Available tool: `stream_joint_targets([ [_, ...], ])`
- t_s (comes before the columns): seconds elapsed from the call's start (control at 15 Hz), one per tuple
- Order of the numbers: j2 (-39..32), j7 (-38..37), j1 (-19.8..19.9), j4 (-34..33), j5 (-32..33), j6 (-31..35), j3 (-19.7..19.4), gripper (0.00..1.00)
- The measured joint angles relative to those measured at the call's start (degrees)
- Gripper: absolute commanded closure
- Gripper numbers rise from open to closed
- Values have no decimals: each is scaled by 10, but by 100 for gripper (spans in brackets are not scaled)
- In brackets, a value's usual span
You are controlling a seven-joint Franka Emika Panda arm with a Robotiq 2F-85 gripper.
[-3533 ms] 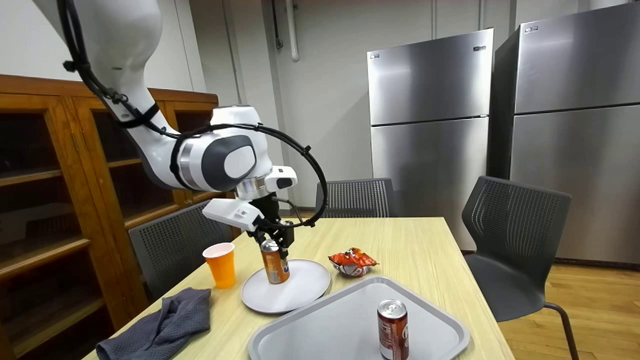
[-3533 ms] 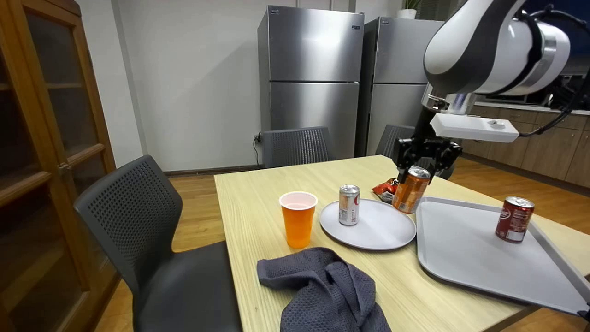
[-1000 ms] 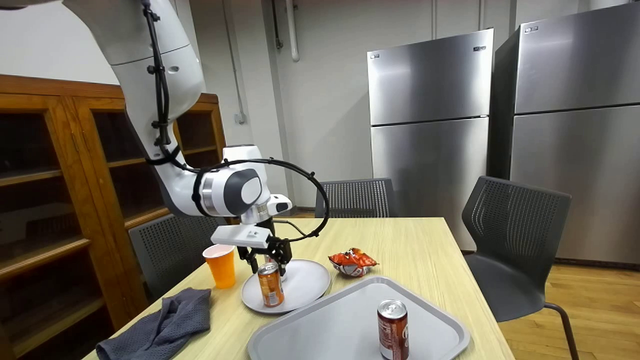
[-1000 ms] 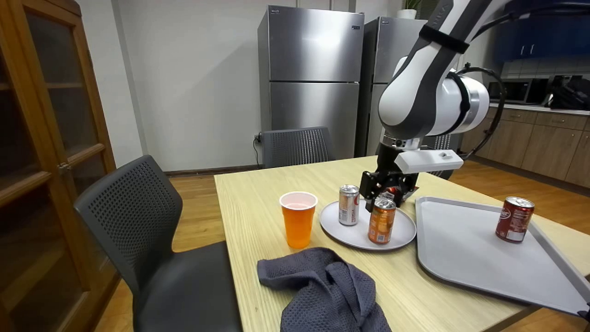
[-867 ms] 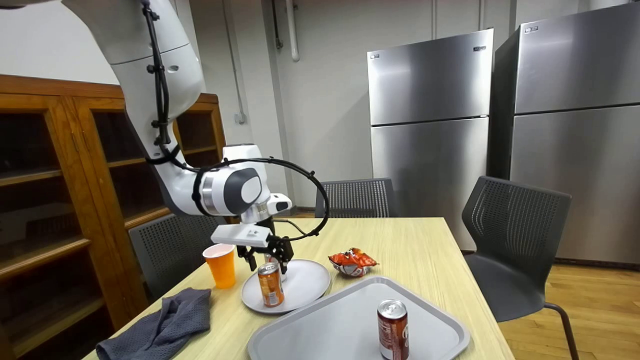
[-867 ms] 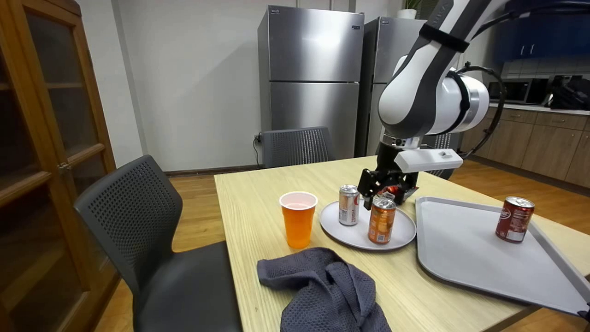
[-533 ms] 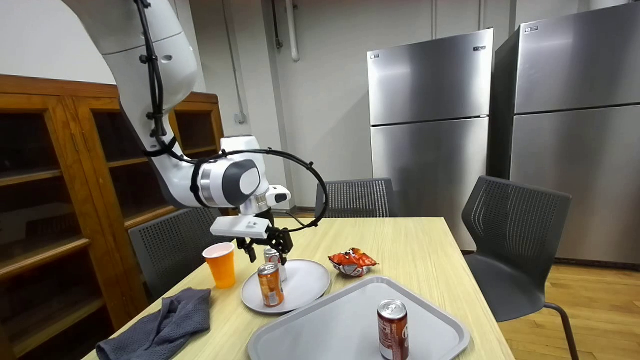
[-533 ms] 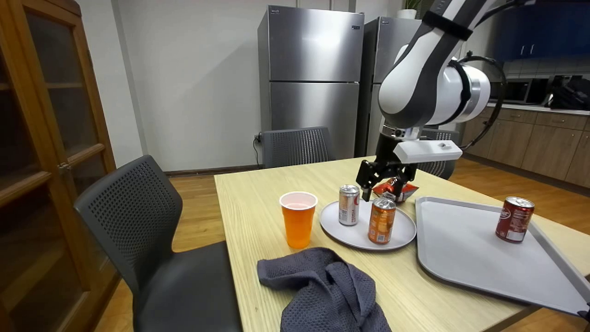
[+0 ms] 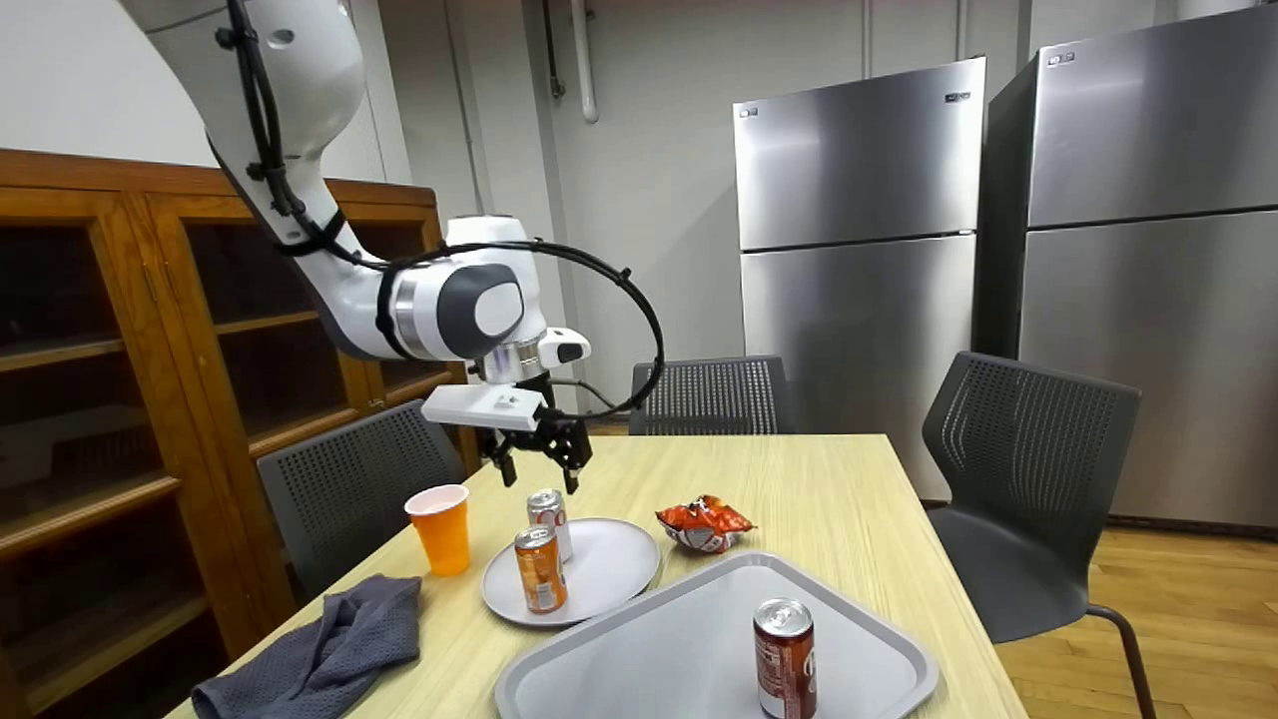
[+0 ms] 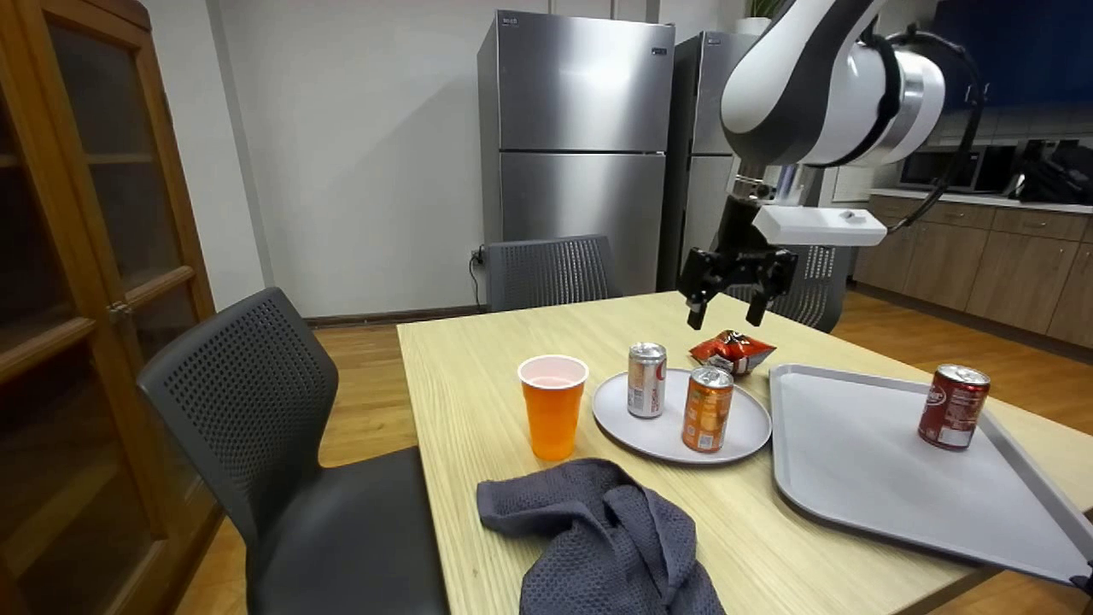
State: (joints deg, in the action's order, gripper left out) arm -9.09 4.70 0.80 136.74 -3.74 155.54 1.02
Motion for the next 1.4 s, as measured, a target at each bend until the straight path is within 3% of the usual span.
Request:
stream_joint_targets([
  [0.33, 52, 78, 20, 24, -12, -37, -12, 0],
  [0.87, 88, 178, 49, 52, -12, -45, -72, 0],
  [1.4, 87, 193, 57, 54, -12, -45, -89, 0],
])
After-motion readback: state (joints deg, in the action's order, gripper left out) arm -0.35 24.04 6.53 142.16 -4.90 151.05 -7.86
